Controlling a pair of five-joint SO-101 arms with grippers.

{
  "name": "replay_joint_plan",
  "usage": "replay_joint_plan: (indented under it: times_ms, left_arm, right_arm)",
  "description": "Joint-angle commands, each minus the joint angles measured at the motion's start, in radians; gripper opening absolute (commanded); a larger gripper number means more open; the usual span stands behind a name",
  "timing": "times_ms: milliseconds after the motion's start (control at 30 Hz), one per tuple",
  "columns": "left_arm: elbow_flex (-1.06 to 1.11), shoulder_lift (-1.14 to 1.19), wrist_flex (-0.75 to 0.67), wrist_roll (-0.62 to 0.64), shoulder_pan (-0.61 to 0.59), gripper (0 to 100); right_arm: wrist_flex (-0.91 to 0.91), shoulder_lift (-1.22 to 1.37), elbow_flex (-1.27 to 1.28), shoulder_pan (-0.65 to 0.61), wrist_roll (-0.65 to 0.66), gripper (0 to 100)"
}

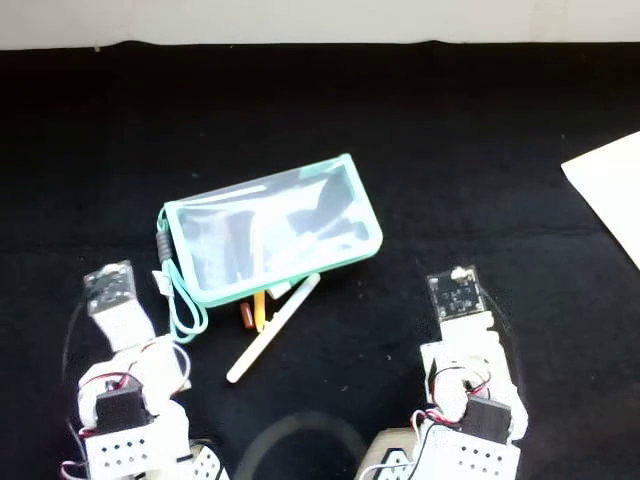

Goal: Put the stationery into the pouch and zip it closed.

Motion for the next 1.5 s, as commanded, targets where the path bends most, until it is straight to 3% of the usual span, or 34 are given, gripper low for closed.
replay_joint_plan:
  times_ms: [0,67,133,300,467,600,800,967,1300,1467]
  left_arm:
    - [0.008,0.005,0.012,-0.026,0.056,1]
    - [-0.022,0.005,0.005,-0.146,0.070,1]
    - [-0.101,0.012,0.032,-0.213,0.048,1]
    - [-0.455,0.015,0.100,-0.207,-0.117,1]
    - [-0.875,0.027,0.287,-0.203,-0.137,1]
    - [-1.194,0.168,0.396,-0.201,-0.151,1]
    - [-1.710,0.555,0.411,-0.123,-0.228,1]
    - [-1.890,0.872,0.413,-0.068,-0.318,1]
    - [-1.896,1.176,0.405,-0.012,-0.653,17]
    - [-1.891,1.201,0.405,-0.014,-0.792,18]
  right_arm:
    - [0.039,-0.001,-0.199,0.108,0.035,16.7]
    - [0.159,0.028,-0.414,0.130,0.035,27.7]
    - [0.306,0.119,-0.633,0.094,0.031,27.1]
    - [0.556,0.510,-1.218,-0.091,-0.104,25.2]
    - [0.570,0.835,-1.566,-0.243,-0.242,25.2]
    - [0.570,1.053,-1.575,-0.507,-0.296,25.2]
    - [0.562,1.348,-1.550,-0.955,-0.302,25.2]
    - [0.424,1.544,-1.549,-1.225,-0.241,25.2]
    - [0.113,1.709,-1.552,-1.349,-0.227,25.2]
    - [-0.030,1.750,-1.544,-1.342,-0.356,25.2]
